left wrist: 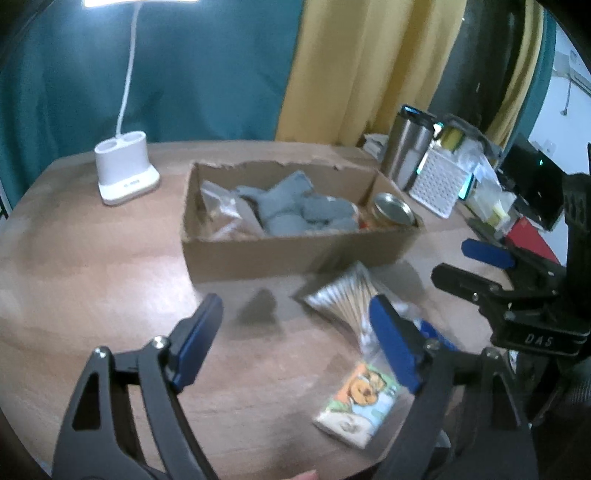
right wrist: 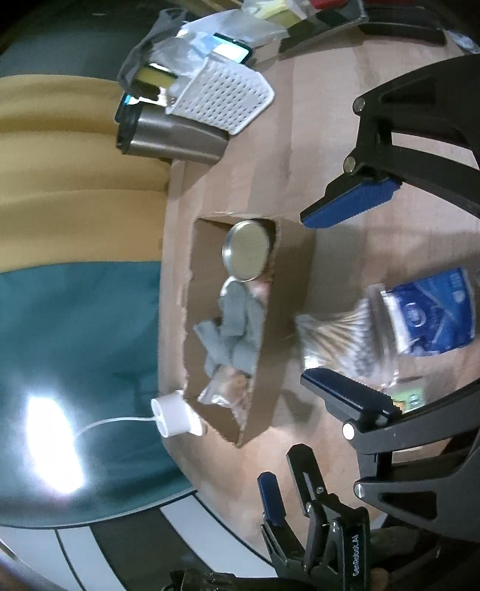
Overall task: Organize objects
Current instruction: 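Grasp the cartoon tissue pack with the left tool while the right tool grasps the blue tissue pack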
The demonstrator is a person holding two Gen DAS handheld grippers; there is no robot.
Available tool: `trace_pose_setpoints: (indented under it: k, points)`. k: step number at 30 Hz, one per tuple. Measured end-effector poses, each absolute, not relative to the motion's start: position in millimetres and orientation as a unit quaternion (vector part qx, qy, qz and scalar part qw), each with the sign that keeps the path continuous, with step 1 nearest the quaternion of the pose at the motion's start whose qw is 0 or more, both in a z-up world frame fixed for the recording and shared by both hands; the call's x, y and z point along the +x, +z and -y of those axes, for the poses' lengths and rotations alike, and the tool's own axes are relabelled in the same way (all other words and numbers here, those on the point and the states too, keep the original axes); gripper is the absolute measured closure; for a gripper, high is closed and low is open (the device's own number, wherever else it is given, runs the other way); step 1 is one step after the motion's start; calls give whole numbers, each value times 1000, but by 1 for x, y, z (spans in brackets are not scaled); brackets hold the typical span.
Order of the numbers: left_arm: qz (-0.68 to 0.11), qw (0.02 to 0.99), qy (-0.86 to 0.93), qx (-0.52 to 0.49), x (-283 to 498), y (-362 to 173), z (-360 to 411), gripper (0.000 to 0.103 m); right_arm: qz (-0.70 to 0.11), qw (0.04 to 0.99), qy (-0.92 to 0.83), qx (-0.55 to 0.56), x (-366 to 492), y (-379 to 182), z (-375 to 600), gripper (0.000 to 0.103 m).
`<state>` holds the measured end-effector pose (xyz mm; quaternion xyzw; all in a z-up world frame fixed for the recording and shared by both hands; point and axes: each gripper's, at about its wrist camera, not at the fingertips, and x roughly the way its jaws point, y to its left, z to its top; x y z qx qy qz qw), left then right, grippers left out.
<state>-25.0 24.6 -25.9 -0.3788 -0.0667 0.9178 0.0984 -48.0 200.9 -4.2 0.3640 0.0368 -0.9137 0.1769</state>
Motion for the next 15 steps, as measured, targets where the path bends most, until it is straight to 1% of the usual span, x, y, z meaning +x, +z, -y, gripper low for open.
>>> trace_pose_setpoints:
  k: [15]
  points:
    - [35, 117, 904, -409, 4, -58, -51, 20, -49, 178, -897, 402, -17, -49, -211, 22]
